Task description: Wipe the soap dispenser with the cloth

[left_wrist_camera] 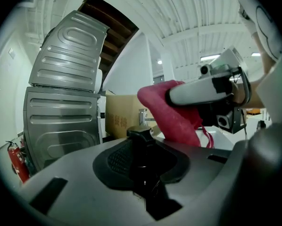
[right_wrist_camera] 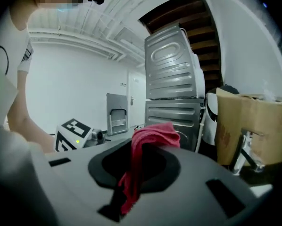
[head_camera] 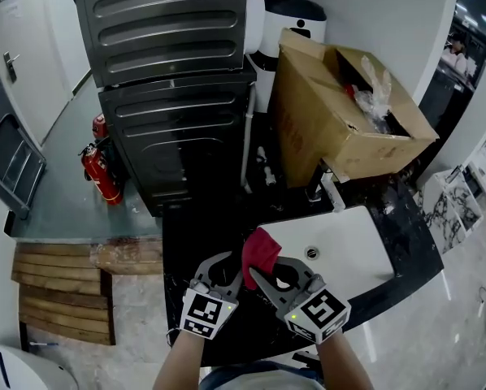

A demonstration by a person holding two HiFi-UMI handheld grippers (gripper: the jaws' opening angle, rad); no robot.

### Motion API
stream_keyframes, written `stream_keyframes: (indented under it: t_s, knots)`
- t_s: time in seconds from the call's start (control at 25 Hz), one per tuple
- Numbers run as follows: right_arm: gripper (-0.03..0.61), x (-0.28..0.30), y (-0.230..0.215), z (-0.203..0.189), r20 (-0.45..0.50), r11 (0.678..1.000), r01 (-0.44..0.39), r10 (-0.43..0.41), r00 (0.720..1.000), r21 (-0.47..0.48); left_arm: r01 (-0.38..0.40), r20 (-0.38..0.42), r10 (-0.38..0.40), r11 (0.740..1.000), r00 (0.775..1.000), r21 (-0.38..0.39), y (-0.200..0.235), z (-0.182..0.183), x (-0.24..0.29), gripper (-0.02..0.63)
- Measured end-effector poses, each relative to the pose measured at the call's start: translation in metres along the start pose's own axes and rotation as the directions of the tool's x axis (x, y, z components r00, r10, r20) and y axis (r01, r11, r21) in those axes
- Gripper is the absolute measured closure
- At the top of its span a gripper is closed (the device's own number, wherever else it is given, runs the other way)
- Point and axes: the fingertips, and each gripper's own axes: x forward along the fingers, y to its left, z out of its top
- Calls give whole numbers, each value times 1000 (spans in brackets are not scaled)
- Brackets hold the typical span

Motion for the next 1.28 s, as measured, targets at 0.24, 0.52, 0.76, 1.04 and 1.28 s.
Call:
stream_keyframes:
  t_s: [0.24, 0.52, 0.76, 1.04, 1.28]
  knots:
    - [529, 26, 17, -5, -91, 986, -134, 124, 988, -104, 11, -2, -11, 999, 1000, 31, 0, -1, -2, 520]
    - [530, 40, 36, -17, -273, 933, -317, 264, 925, -169, 12, -5, -12, 999, 1000, 32, 1, -2, -3, 520]
    - [529, 48, 14, -14, -286, 942, -308, 261, 922, -134, 11, -11, -11, 1000, 1000, 14, 1, -2, -3, 520]
    - [529, 55, -26, -13, -257, 987, -162, 150, 955, -25, 19, -10, -19, 1000, 1000, -4, 1, -4, -3, 522]
    - [529, 43, -46, -9, -180, 998, -39, 47, 983, 48, 63, 4, -63, 980, 998, -190, 4, -6, -3, 514]
